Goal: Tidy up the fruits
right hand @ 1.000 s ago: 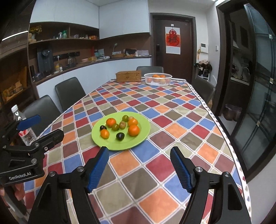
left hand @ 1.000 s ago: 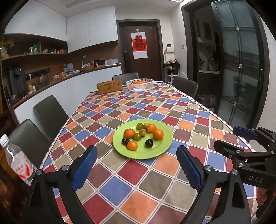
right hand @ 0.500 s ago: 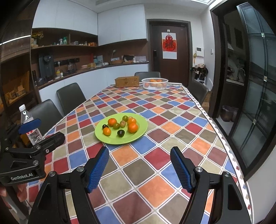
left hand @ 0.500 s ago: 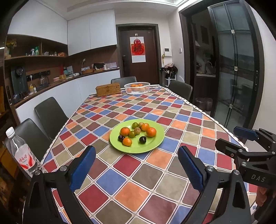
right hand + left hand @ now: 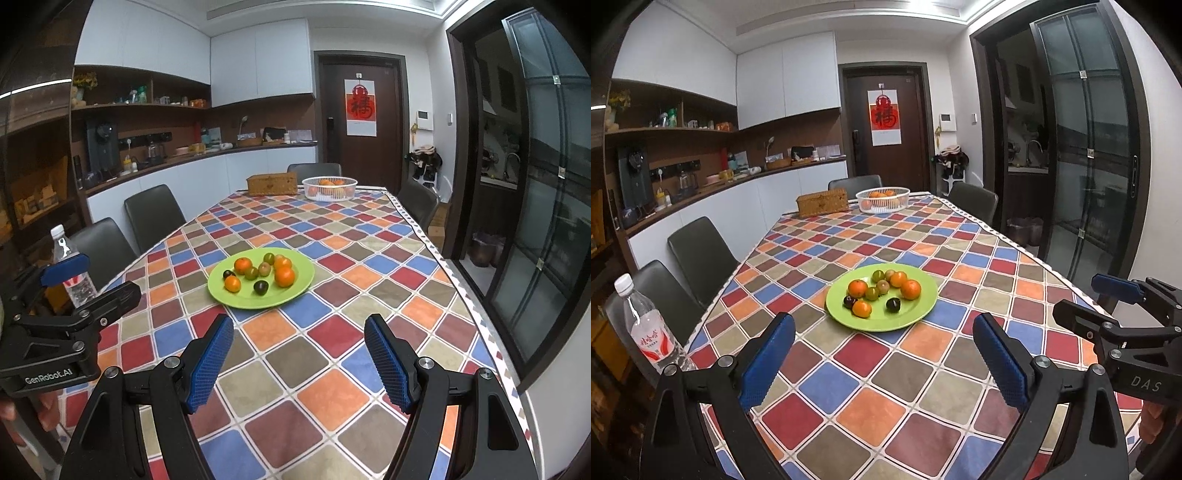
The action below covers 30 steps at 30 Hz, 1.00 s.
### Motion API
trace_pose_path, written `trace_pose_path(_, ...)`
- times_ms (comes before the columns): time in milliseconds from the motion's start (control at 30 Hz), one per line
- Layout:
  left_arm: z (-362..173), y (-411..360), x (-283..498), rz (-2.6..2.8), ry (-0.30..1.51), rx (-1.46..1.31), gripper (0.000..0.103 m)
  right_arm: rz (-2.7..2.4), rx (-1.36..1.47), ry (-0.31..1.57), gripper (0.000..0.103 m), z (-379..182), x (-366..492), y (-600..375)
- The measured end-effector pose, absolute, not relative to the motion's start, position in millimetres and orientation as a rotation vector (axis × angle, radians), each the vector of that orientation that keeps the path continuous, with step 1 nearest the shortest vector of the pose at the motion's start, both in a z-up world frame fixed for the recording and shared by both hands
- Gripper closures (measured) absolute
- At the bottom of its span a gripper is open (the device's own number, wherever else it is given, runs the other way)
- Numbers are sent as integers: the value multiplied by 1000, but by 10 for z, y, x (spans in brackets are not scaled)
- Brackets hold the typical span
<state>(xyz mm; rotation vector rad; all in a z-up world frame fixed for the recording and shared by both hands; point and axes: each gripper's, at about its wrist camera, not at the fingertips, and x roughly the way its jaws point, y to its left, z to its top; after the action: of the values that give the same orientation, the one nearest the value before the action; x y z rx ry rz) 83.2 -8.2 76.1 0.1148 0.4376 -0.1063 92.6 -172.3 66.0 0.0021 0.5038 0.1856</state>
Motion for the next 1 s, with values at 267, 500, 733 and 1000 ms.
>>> trace_pose_path(267, 806, -73, 775, -102, 423, 113, 3, 195, -1, 492, 29, 701, 847, -1704)
trace_pose_path(500, 819, -54, 742, -99, 423, 108, 1, 199, 1, 490, 29, 706, 830, -1684)
trace_pose_path(733, 829, -54, 715, -89, 421, 110, 0, 195, -1, 486, 29, 716, 823, -1675)
trace_pose_path(1000, 841, -83, 665, -101, 430, 95, 0, 193, -1, 484, 29, 723, 818, -1677)
